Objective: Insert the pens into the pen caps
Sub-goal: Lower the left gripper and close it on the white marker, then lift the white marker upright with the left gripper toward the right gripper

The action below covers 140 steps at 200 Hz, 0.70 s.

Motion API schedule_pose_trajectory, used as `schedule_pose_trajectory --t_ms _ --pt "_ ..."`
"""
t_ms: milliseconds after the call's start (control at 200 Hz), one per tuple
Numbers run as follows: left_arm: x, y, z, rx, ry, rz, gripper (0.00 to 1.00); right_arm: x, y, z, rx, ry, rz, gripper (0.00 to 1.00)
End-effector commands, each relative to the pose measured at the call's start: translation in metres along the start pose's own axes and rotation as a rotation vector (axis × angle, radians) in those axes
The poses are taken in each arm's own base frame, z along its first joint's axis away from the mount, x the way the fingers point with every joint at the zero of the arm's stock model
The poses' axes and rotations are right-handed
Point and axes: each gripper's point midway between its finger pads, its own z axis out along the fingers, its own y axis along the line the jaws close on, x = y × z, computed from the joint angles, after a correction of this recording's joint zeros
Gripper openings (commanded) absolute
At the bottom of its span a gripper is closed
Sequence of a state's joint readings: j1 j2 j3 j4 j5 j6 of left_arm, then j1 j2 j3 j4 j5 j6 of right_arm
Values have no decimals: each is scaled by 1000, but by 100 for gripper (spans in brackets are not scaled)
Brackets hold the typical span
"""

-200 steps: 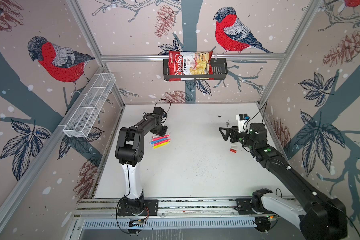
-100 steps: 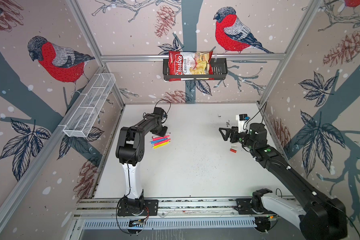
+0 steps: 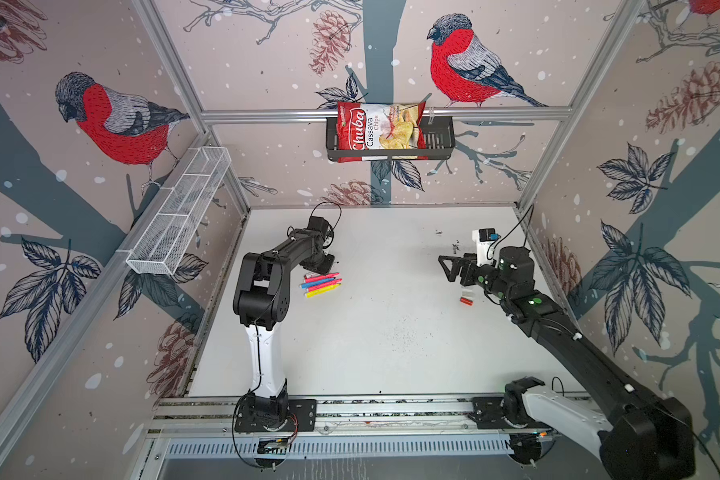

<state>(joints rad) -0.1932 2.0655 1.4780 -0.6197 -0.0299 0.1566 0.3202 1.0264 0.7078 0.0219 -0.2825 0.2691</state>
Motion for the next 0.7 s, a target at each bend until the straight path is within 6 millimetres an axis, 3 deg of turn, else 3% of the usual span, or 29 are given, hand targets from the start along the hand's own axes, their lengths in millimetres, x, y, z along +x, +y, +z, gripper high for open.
schedule_pose_trajectory --t_ms 0,380,545,695 --pt "4 5 4 -26 24 -13 40 -7 -1 -2 10 -34 -2 100" --pt "9 5 14 -15 55 -19 19 -12 -2 -6 24 -54 2 100" --pt "-12 7 -7 -25 -35 -17 15 -12 0 -6 12 -56 6 99" --pt "-46 4 -53 -3 -196 -24 15 -10 6 -5 -22 -47 15 99"
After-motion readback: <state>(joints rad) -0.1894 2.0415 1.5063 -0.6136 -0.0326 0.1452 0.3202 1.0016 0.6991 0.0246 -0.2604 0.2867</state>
